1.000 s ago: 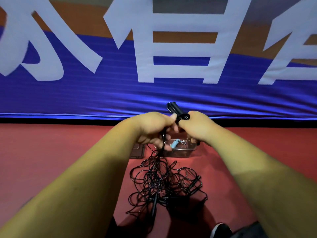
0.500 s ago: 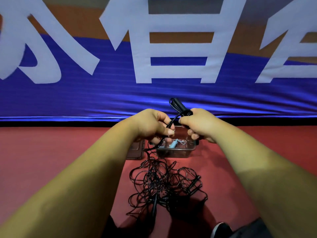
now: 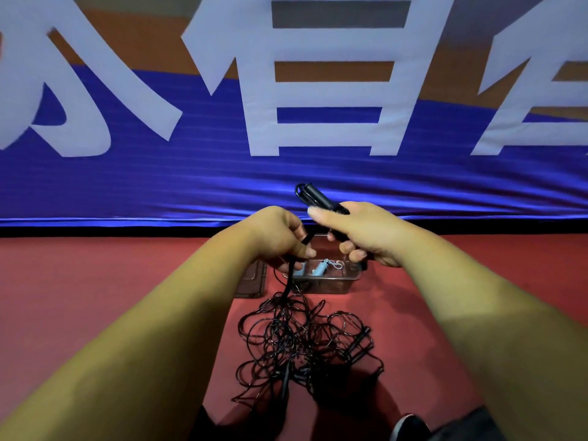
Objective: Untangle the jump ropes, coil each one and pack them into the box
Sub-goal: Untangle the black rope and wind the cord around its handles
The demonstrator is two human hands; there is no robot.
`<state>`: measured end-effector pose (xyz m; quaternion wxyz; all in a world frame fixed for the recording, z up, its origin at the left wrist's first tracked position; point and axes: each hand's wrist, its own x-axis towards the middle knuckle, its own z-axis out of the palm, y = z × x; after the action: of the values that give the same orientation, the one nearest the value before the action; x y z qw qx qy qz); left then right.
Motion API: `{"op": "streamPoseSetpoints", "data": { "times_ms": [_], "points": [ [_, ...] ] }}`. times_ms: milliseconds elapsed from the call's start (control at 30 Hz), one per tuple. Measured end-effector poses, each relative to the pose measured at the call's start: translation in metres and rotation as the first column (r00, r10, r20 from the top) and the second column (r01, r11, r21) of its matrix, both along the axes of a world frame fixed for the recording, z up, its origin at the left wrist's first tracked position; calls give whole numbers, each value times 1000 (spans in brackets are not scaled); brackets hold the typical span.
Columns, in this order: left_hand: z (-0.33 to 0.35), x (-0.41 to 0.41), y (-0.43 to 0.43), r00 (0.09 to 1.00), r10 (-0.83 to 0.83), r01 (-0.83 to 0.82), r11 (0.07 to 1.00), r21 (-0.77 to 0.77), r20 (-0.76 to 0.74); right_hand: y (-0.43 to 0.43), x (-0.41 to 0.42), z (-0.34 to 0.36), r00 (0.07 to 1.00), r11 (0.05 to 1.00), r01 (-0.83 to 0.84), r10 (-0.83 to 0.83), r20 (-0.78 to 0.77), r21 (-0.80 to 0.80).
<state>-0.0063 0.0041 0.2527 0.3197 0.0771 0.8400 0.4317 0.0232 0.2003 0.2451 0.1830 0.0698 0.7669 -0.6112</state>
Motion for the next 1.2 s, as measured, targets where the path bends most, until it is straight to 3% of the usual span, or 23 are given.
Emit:
{"op": "streamPoseSetpoints", "data": {
  "times_ms": [100,300,500,800,1033,1200],
  "points": [
    [-3,-1,0,997,-39,36,998,-52,-67,-4,-5,-3,990,988,138,-137,22,-65],
    [-5,-3,-4,977,-33,1,989,-148,-209,0,-7,0,981,978,194,-193,22,-81],
    [-6,-7,-14,987,-117,113,993,-38,-110,5,-9,-1,964,962,265,-265,8,-63],
    [-20,-7,-3,977,-162,133,972,-194,-141,-1,-8,-5,971,968,240,-239,13,-77],
    [-17,-6,-4,964,-229,218,972,-92,-138,-4,-7,3,970,948,242,-242,23,-206],
    [-20,-10,-3,956,-137,94,981,-171,-260,-3,-3,7,986,966,164,-160,36,-199]
  ]
}}
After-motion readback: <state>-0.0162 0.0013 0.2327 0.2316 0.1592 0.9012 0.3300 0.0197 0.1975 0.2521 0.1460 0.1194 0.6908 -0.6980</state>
